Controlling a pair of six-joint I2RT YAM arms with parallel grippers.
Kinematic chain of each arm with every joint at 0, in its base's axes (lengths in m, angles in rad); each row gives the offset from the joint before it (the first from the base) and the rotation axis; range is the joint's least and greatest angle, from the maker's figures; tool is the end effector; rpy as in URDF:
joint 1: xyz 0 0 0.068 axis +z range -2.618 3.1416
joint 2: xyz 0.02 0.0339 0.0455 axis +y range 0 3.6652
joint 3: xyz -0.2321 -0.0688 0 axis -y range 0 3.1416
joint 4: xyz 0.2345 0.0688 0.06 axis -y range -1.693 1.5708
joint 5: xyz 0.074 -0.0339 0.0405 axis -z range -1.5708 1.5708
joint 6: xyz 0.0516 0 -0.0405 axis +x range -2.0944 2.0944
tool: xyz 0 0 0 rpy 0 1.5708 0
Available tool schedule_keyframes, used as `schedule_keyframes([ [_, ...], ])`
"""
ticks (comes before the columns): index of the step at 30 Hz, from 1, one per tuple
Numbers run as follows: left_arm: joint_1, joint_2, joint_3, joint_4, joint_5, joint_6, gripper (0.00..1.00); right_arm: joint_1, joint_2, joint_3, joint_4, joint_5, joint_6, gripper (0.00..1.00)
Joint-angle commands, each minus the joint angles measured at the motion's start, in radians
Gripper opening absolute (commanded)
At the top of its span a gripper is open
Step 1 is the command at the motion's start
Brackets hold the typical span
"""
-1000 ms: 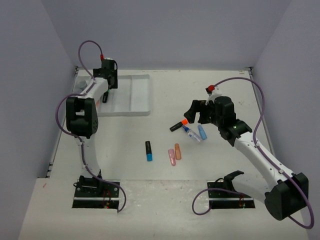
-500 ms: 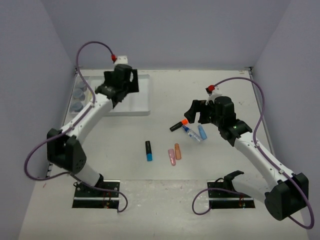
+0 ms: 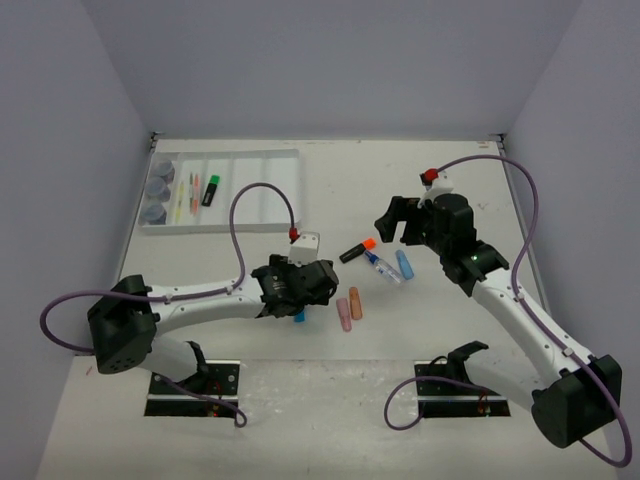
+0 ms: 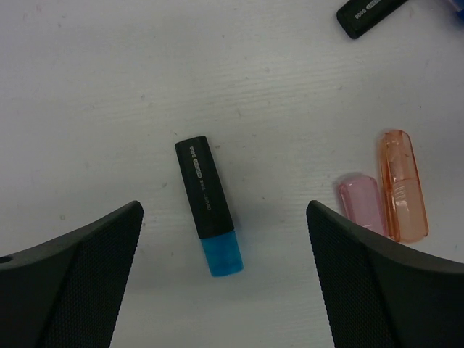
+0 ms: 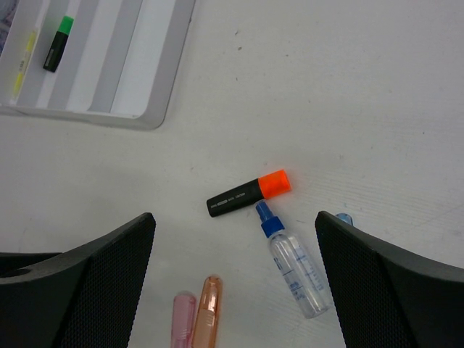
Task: Sort the stationery into containers
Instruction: Pick up the pen from the center of the board, then place the pen in the storage box.
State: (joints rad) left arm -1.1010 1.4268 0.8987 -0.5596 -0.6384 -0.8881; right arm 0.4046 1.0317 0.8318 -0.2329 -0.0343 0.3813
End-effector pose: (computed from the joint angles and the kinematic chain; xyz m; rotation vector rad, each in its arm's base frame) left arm 0.1511 -0.2296 0.1746 0.0596 2.3621 -0.0624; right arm 0.2352 0.1026 0.2723 -0.0462 2.0437 0.5330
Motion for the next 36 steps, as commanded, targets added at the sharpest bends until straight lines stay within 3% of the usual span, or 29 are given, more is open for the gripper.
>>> schedule_keyframes([
  [1,-0.025,0.100,0.004,0.019,-0.072,-0.158,0.88,-0.004,0.002,0.018,0.018,0.031,0.011,0.93],
  [6,-0.024,0.195,0.019,-0.017,-0.088,-0.208,0.70,-0.004,0.010,0.020,0.020,0.028,0.011,0.93],
  [18,-0.023,0.317,-0.013,0.032,-0.043,-0.249,0.37,-0.004,0.002,0.018,0.021,0.025,0.007,0.92],
  [24,0.001,0.297,-0.040,0.060,-0.041,-0.226,0.13,-0.004,-0.009,0.015,0.021,0.027,0.007,0.92],
  [27,0.062,0.236,-0.033,0.089,-0.050,-0.101,0.00,-0.004,-0.009,0.015,0.023,0.025,0.005,0.92],
  [31,0.232,0.115,0.047,0.122,-0.037,0.166,0.00,-0.004,-0.007,0.016,0.024,0.021,0.005,0.92],
  [36,0.447,0.113,0.302,0.116,-0.025,0.487,0.00,-0.003,-0.015,0.015,0.024,0.016,-0.001,0.92],
])
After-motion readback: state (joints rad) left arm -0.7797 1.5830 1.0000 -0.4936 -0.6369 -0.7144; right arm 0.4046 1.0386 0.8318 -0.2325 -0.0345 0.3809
